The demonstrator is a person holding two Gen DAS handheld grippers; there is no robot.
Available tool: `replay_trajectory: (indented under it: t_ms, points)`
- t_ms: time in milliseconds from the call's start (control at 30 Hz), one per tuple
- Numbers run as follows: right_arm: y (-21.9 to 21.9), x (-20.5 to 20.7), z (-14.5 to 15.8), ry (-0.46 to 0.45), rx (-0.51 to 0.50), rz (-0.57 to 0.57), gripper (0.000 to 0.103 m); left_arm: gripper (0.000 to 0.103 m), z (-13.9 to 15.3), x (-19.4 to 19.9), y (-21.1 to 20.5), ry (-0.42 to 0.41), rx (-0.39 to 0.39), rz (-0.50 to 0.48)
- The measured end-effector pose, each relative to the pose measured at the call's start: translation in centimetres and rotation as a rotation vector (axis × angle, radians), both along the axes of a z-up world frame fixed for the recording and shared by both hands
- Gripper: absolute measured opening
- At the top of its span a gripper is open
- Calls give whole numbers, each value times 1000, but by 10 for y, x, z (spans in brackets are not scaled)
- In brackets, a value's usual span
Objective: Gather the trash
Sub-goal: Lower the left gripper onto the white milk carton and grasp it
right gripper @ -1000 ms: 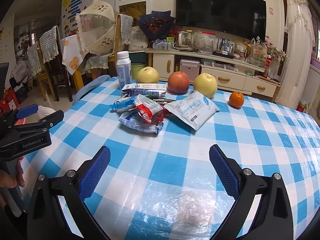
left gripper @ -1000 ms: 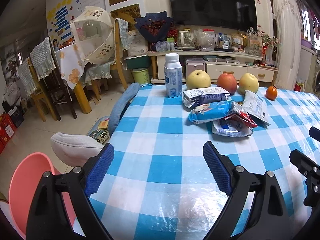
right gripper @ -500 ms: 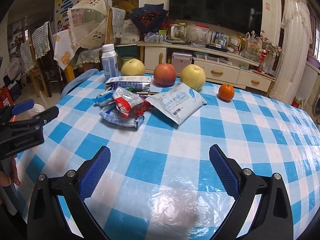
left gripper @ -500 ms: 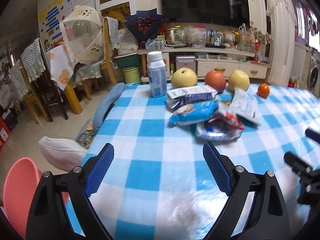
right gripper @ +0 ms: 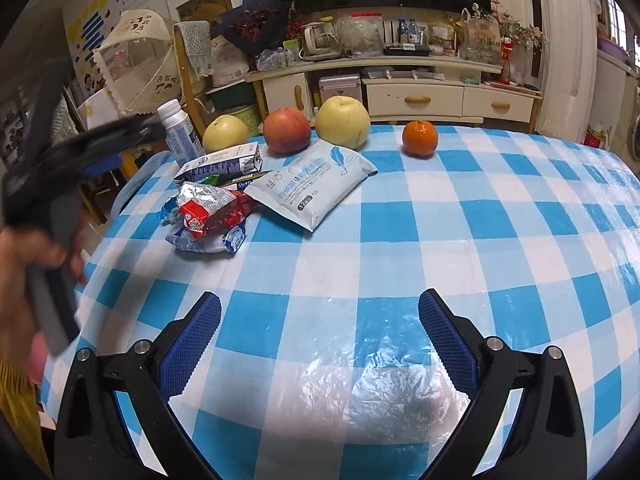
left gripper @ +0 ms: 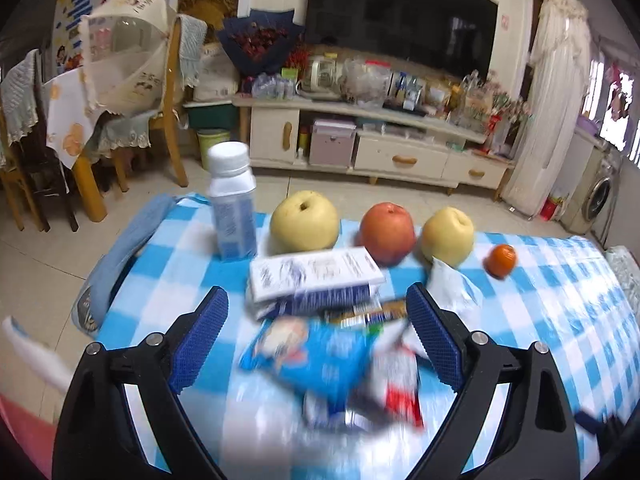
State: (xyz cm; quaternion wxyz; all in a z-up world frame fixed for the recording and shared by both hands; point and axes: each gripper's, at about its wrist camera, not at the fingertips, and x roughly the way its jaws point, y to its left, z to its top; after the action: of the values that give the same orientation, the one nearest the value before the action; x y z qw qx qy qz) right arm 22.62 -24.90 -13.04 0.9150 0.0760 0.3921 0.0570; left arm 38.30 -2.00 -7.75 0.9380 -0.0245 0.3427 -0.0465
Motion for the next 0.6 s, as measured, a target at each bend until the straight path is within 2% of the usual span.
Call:
replay_trajectory:
  t_ms: [100, 333, 533, 600]
  points:
    - [1, -2, -1, 8, -5, 25, 98, 91, -10, 45, -9, 62, 51, 24]
    - [-5, -4, -2, 5, -10, 46, 98, 91, -38, 107, 3, 184, 54, 106]
    - [-27, 4, -12, 53, 24, 0, 98, 88, -66, 123, 1, 285, 70, 89]
    - [-35, 5, -13, 63, 51, -20, 98, 88, -66, 119, 1, 274, 61, 90]
